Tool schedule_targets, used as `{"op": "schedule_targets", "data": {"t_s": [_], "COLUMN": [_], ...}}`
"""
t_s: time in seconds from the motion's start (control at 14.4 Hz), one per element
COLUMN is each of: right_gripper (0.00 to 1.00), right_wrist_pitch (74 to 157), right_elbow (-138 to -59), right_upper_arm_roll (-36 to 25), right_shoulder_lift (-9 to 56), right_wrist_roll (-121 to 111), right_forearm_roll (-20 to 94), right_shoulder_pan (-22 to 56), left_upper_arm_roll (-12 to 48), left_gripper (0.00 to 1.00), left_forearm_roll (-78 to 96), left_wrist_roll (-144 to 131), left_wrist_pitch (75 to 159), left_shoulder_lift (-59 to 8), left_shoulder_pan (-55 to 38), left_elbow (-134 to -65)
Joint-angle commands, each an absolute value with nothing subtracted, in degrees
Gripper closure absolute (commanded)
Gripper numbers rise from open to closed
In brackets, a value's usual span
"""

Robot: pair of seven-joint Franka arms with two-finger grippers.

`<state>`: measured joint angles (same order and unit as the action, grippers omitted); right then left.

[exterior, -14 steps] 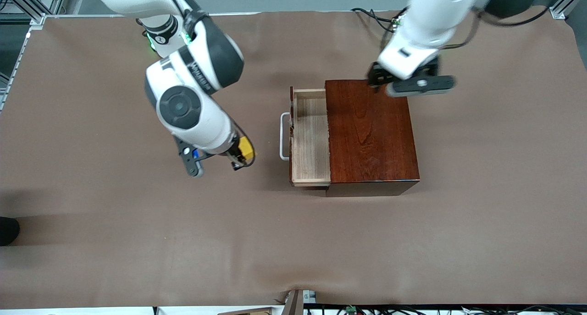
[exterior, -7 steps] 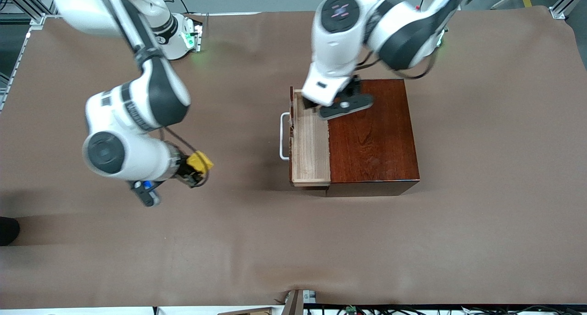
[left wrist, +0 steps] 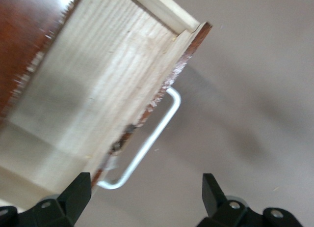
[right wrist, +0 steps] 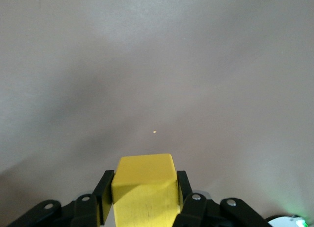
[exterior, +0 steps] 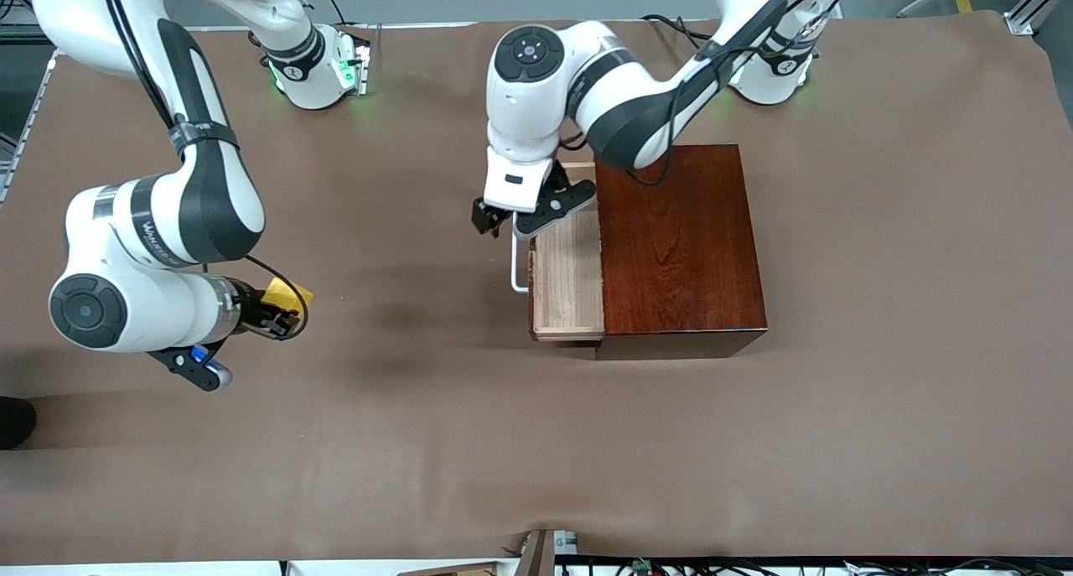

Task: Open drawer, take yellow block, close drawer
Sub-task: 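Push the drawer shut with the left gripper while the right gripper holds the cube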

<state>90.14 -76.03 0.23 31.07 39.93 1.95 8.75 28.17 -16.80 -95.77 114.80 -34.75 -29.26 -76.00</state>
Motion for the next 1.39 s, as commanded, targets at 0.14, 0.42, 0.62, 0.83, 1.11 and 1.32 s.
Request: {"op": "schedule_targets", "data": {"t_s": [0.14, 0.42, 0.62, 0.83, 1.11, 1.32], "right_gripper": [1.00, 1.00, 1.00, 1.00, 1.00, 1.00], "right_wrist_pitch": [103.58, 110.12, 118.71, 127.49, 131.30, 134.82], "right_elbow": [-92.60, -99.40, -106.59, -113.18, -116.80, -117.68], "right_upper_arm_roll": [1.23, 1.23, 1.14, 1.23, 1.23, 1.23], "right_shoulder_lift": [23.31, 22.06, 21.62, 21.71, 22.24, 23.29], "right_wrist_roll": [30.69, 16.83, 8.28, 0.21, -5.36, -6.15], "right_forearm_roll": [0.00, -0.88, -1.40, -1.58, -1.58, -1.50], "right_shoulder_pan": [5.54, 0.63, -1.92, -5.96, -9.05, -10.63], "left_upper_arm_roll": [14.25, 12.31, 9.93, 9.84, 9.84, 9.84], "left_gripper": [0.00, 0.00, 0.00, 0.00, 0.00, 0.00], "left_forearm_roll": [-18.11, -18.19, -18.11, -18.02, -18.11, -18.19], "left_wrist_roll": [-108.86, -112.59, -113.38, -113.38, -114.17, -114.26], "left_wrist_pitch": [122.41, 126.39, 126.21, 124.02, 117.53, 106.03], "left_shoulder_lift": [-42.62, -47.80, -49.04, -49.04, -48.35, -46.23], "left_shoulder_pan": [-43.67, -46.05, -47.99, -47.90, -47.20, -46.15], "left_elbow": [-68.29, -67.68, -66.62, -66.97, -67.76, -67.76]}}
